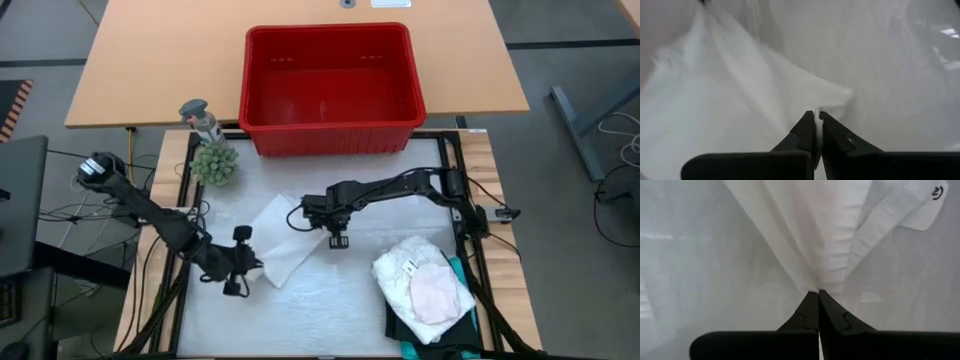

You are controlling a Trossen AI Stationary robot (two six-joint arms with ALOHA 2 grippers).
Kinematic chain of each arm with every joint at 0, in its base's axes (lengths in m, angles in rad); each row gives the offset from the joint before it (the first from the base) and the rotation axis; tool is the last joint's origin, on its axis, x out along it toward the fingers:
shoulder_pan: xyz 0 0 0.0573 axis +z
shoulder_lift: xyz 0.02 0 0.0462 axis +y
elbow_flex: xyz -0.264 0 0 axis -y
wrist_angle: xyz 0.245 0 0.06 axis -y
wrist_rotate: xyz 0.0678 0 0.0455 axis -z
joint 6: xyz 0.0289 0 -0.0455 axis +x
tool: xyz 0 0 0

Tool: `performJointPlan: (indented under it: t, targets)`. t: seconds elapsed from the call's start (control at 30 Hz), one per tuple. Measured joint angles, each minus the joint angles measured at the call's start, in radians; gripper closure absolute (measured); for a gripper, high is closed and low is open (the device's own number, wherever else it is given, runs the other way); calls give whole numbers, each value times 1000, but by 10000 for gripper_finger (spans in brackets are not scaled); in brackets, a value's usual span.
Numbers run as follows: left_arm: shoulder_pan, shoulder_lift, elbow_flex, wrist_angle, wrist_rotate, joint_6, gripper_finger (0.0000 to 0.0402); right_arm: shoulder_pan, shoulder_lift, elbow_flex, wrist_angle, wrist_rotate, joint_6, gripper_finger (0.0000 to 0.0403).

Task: Fold Laundry from Bin
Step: Fold the white boxers

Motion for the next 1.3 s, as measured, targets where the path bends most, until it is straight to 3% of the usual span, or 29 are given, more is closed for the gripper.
performJointPlan:
  t: [0.07, 0.33, 0.57, 0.73, 0.83, 1.07, 1.13, 1.3]
  targets:
    - [-29, 0, -33, 34, -1, -60, 401, 6, 0, 0, -13, -1, 3, 382]
    - [-67, 2, -192, 485, -5, -178, 397, 27, 0, 0, -28, -33, 4, 382]
    - [-70, 44, -205, 463, 284, -252, 332, 34, 0, 0, -29, -33, 5, 381]
    - [-70, 69, -204, 466, 336, -291, 269, 33, 0, -1, -31, -32, 7, 381]
    - [-67, 68, -202, 417, 291, -362, 241, 33, 0, -1, -32, -32, 7, 381]
    - [-66, 66, -202, 23, -13, -694, 239, 34, 0, -1, -56, -32, 71, 381]
    - [-67, 65, -202, -36, -40, -744, 246, 34, 0, -1, -70, -32, 82, 381]
    - [-72, 29, -183, -27, -45, -704, 264, 34, 0, -1, -85, -29, 83, 381]
